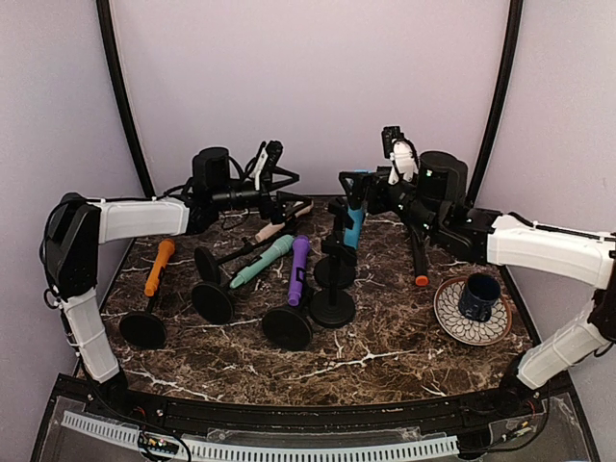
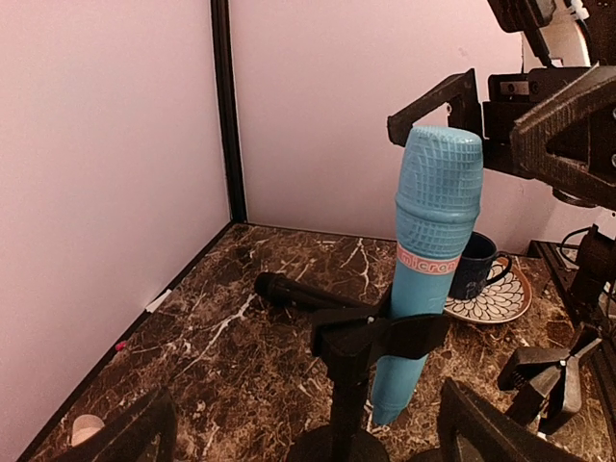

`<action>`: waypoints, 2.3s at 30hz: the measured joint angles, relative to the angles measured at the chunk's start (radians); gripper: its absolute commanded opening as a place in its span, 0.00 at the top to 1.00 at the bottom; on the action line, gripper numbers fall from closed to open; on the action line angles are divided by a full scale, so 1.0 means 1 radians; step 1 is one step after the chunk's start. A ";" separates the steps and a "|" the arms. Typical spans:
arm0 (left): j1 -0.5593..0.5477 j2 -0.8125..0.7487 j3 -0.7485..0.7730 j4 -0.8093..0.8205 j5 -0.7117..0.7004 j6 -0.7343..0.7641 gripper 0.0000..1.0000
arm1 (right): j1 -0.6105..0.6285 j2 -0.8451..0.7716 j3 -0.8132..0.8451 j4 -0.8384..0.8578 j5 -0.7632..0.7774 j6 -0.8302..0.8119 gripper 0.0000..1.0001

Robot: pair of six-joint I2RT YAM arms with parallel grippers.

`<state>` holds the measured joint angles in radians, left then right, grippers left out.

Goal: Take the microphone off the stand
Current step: Hold the microphone from the microphone stand, then open the clamp for the microphone stand.

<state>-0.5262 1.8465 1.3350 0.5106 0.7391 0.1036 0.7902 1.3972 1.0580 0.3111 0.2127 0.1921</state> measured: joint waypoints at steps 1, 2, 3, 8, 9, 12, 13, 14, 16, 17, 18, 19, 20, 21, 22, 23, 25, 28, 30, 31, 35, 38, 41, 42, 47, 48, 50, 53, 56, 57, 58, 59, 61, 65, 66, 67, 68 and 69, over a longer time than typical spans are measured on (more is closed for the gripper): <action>0.000 0.000 -0.006 0.002 -0.007 -0.009 0.04 | 0.003 0.002 0.014 -0.027 0.037 0.010 0.03; 0.000 0.000 -0.017 0.010 -0.018 -0.021 0.04 | 0.004 0.004 0.025 -0.048 0.069 0.022 0.04; 0.000 -0.001 -0.027 0.014 -0.024 -0.031 0.04 | 0.006 0.007 0.034 -0.069 0.095 0.030 0.07; 0.000 -0.008 -0.077 0.020 -0.054 -0.064 0.04 | 0.012 0.052 0.121 -0.194 0.202 0.069 0.17; 0.000 -0.012 -0.085 0.019 -0.061 -0.068 0.04 | 0.015 0.060 0.137 -0.212 0.217 0.073 0.17; 0.000 -0.026 -0.101 0.027 -0.077 -0.074 0.04 | 0.028 0.070 0.165 -0.254 0.246 0.075 0.16; 0.000 -0.032 -0.107 0.029 -0.080 -0.075 0.04 | 0.033 0.070 0.167 -0.263 0.254 0.072 0.16; 0.000 -0.038 -0.112 0.033 -0.084 -0.075 0.04 | 0.036 0.069 0.168 -0.268 0.256 0.068 0.16; 0.000 -0.049 -0.120 0.034 -0.087 -0.075 0.04 | 0.039 0.068 0.168 -0.283 0.255 0.046 0.16; 0.000 -0.054 -0.121 0.034 -0.088 -0.075 0.04 | 0.039 0.065 0.168 -0.293 0.256 0.034 0.16; 0.000 -0.058 -0.123 0.034 -0.090 -0.074 0.04 | 0.039 0.063 0.168 -0.301 0.256 0.022 0.16; 0.000 -0.061 -0.125 0.034 -0.090 -0.074 0.04 | 0.039 0.059 0.168 -0.309 0.258 0.012 0.16; 0.000 -0.063 -0.126 0.034 -0.091 -0.074 0.04 | 0.039 0.055 0.168 -0.321 0.262 0.001 0.16; -0.001 -0.065 -0.126 0.034 -0.092 -0.074 0.04 | 0.040 0.049 0.168 -0.331 0.269 -0.008 0.16; 0.000 -0.065 -0.126 0.034 -0.093 -0.074 0.04 | 0.040 0.043 0.168 -0.339 0.280 -0.016 0.16; 0.000 -0.065 -0.126 0.034 -0.093 -0.074 0.04 | 0.040 0.038 0.168 -0.344 0.286 -0.021 0.16; 0.000 -0.065 -0.127 0.034 -0.094 -0.074 0.04 | 0.040 0.024 0.168 -0.353 0.302 -0.029 0.16; -0.001 -0.065 -0.128 0.034 -0.093 -0.074 0.04 | 0.040 0.016 0.170 -0.354 0.304 -0.030 0.18; 0.000 -0.065 -0.128 0.034 -0.094 -0.074 0.04 | 0.040 0.018 0.175 -0.360 0.298 -0.023 0.19; 0.000 -0.066 -0.128 0.034 -0.094 -0.074 0.04 | 0.041 0.019 0.177 -0.362 0.293 -0.018 0.20; 0.000 -0.068 -0.133 0.034 -0.094 -0.074 0.04 | 0.051 0.040 0.206 -0.367 0.277 0.010 0.23; 0.000 -0.068 -0.135 0.034 -0.095 -0.074 0.04 | 0.068 0.072 0.246 -0.377 0.286 0.037 0.28; 0.000 -0.069 -0.135 0.034 -0.095 -0.074 0.04 | 0.083 0.111 0.292 -0.403 0.325 0.066 0.33; -0.001 -0.069 -0.135 0.034 -0.095 -0.074 0.04 | 0.089 0.128 0.311 -0.416 0.344 0.076 0.34; 0.000 -0.069 -0.135 0.033 -0.097 -0.073 0.04 | 0.108 0.190 0.373 -0.466 0.438 0.098 0.39; 0.000 -0.069 -0.135 0.033 -0.097 -0.072 0.04 | 0.110 0.197 0.380 -0.474 0.451 0.099 0.40; 0.000 -0.069 -0.135 0.033 -0.097 -0.070 0.04 | 0.112 0.208 0.391 -0.485 0.470 0.099 0.48; 0.000 -0.069 -0.134 0.025 -0.080 -0.063 0.03 | 0.111 0.211 0.392 -0.486 0.475 0.084 0.62; -0.001 -0.056 -0.100 -0.012 -0.010 -0.054 0.04 | 0.098 0.211 0.388 -0.459 0.426 0.048 0.67; -0.003 -0.047 -0.076 -0.029 0.016 -0.044 0.03 | 0.091 0.209 0.381 -0.442 0.397 0.032 0.67; -0.006 -0.037 -0.051 -0.048 0.035 -0.034 0.03 | 0.079 0.205 0.368 -0.419 0.359 0.015 0.67; -0.010 -0.027 -0.024 -0.067 0.047 -0.018 0.03 | 0.064 0.199 0.354 -0.399 0.322 -0.002 0.67; -0.021 -0.005 0.029 -0.118 0.057 0.020 0.03 | 0.029 0.188 0.331 -0.368 0.240 -0.031 0.67; -0.049 0.041 0.109 -0.206 0.040 0.098 0.03 | -0.021 0.185 0.316 -0.330 0.107 -0.081 0.67; -0.056 0.051 0.121 -0.225 0.030 0.116 0.03 | -0.029 0.185 0.314 -0.322 0.075 -0.093 0.67; -0.064 0.061 0.132 -0.243 0.018 0.135 0.02 | -0.036 0.185 0.310 -0.312 0.045 -0.106 0.67; -0.069 0.072 0.140 -0.259 0.005 0.153 0.02 | -0.044 0.185 0.307 -0.303 0.014 -0.115 0.67; -0.074 0.083 0.150 -0.275 -0.006 0.170 0.02 | -0.052 0.185 0.303 -0.294 -0.016 -0.123 0.67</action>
<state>-0.6006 1.9297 1.4845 0.2356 0.7334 0.2737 0.7383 1.5818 1.3605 0.0170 0.1967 0.0692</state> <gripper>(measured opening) 0.975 0.423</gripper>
